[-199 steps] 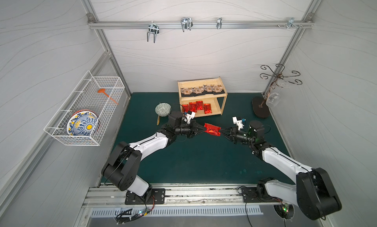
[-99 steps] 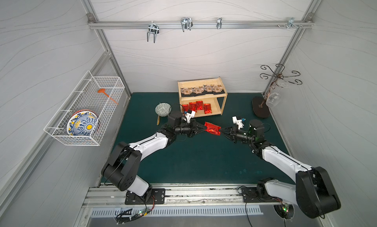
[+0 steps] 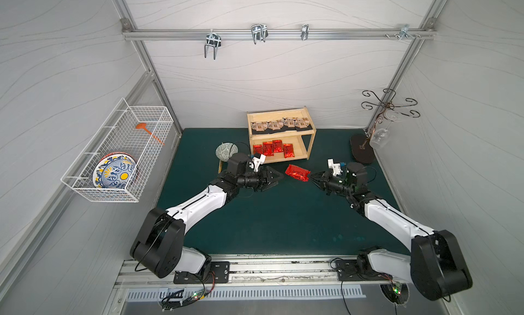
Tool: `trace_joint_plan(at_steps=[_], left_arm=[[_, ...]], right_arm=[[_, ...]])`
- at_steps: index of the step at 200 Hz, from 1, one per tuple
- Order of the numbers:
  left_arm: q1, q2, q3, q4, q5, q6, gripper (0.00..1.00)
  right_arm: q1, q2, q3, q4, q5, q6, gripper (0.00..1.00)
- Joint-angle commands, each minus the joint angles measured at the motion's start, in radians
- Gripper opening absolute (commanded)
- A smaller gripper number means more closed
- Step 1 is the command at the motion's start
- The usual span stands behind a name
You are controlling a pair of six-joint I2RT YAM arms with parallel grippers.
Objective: Place the tea bags on the shelf by color
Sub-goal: Pick up the tea bag from the center of the board, then place the tea bag on the shelf.
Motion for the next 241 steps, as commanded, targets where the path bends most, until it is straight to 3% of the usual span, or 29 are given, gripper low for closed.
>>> trace_joint_plan(at_steps=[1,27,44,99,187,241], left_arm=[[0.060,-0.062,-0.021,-0.095,-0.016,0.089,0.65],[0.104,-0.101,-0.017,-0.246,-0.045,0.187,0.67],[0.110,-0.113,0.009,-0.363,-0.090,0.243,0.66],[0.123,-0.133,0.019,-0.462,-0.090,0.288,0.66],[0.132,-0.158,0.003,-0.465,-0.105,0.281,0.66],[0.135,-0.155,0.003,-0.469,-0.107,0.283,0.66]], right_arm=[[0.001,0.045,0.020,0.062,0.252,0.069,0.00],[0.066,0.127,0.063,0.120,0.539,0.088,0.00],[0.083,0.234,0.143,0.174,0.588,0.077,0.00],[0.180,0.485,0.316,0.302,0.895,0.075,0.00],[0.232,0.768,0.473,0.426,1.113,0.103,0.00],[0.231,0.884,0.532,0.475,1.121,0.137,0.00]])
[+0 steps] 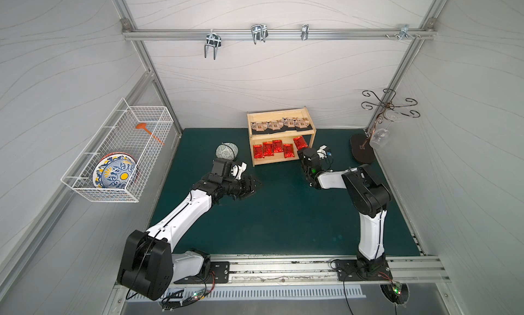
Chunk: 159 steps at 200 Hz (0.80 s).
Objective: Place the tea bags on the shelf by color
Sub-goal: Place the tea bag on the shelf.
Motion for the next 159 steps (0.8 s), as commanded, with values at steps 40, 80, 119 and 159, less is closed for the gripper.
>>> trace_joint_plan(at_steps=[40,80,119,159], left_arm=[[0.008,-0.015,0.023,0.004,0.000,0.016,0.66],[0.008,-0.020,0.019,0.004,0.003,0.017,0.66],[0.009,-0.022,0.019,0.003,0.002,0.018,0.66],[0.011,-0.022,0.022,0.004,0.000,0.020,0.67]], right_arm=[[0.006,0.092,0.066,0.023,0.029,0.034,0.00],[0.006,0.126,0.091,-0.002,0.032,0.058,0.00],[0.005,0.160,0.115,-0.021,0.029,0.084,0.00],[0.002,0.192,0.127,-0.032,0.017,0.106,0.00]])
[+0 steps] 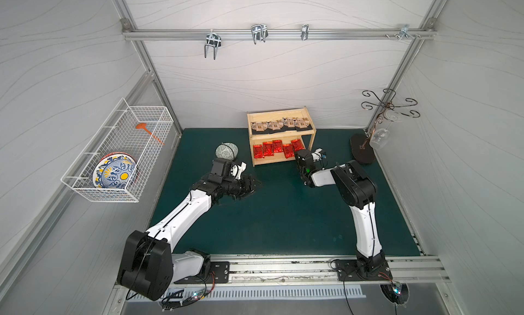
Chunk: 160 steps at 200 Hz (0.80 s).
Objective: Place the tea bags on the shelf by color
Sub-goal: Place the tea bag on the shelf.
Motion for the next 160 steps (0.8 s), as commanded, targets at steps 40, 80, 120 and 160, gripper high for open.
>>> trace_joint_plan(at_steps=[40,80,120,160], left_arm=[[0.013,-0.019,0.019,0.002,0.002,0.020,0.67],[0.026,-0.032,0.023,0.002,0.001,0.022,0.67],[0.042,-0.061,0.031,-0.012,-0.042,0.034,0.68],[0.066,-0.120,0.041,-0.087,-0.233,0.086,0.77]], right_arm=[[-0.001,0.003,-0.002,-0.016,-0.013,0.015,0.26],[0.000,-0.106,-0.091,-0.048,-0.070,-0.017,0.50],[0.039,-0.287,-0.247,-0.139,-0.107,-0.100,0.59],[0.164,-0.593,-0.330,-0.492,-0.089,-0.351,0.63]])
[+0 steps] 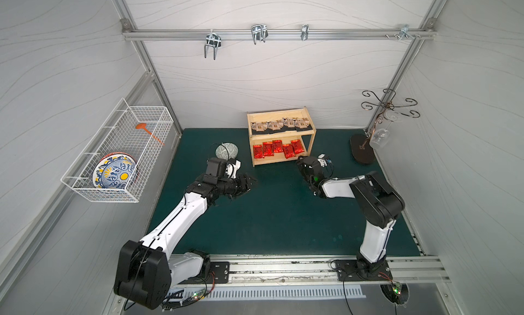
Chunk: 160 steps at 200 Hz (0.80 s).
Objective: Place the tea bags on the shelf by color
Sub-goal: Place the tea bag on the shelf, then reset both arms
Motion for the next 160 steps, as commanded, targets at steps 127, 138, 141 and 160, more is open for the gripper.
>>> trace_joint_plan(at_steps=[127,138,141,160], left_arm=[[0.129,0.162,-0.319,0.886,-0.860,0.742,0.90],[0.142,0.247,-0.310,0.962,-0.804,0.772,0.91],[0.149,0.267,-0.303,0.957,-0.793,0.770,0.91],[0.220,0.341,-0.322,1.050,-0.699,0.721,0.90]], right_arm=[[-0.410,-0.494,-0.288,-0.152,-0.130,-1.316,0.80],[-0.444,-0.427,-0.331,-0.042,-0.194,-1.314,0.80],[-0.453,-0.411,-0.335,-0.032,-0.202,-1.288,0.80],[-0.515,-0.297,-0.387,0.135,-0.341,-1.253,0.80]])
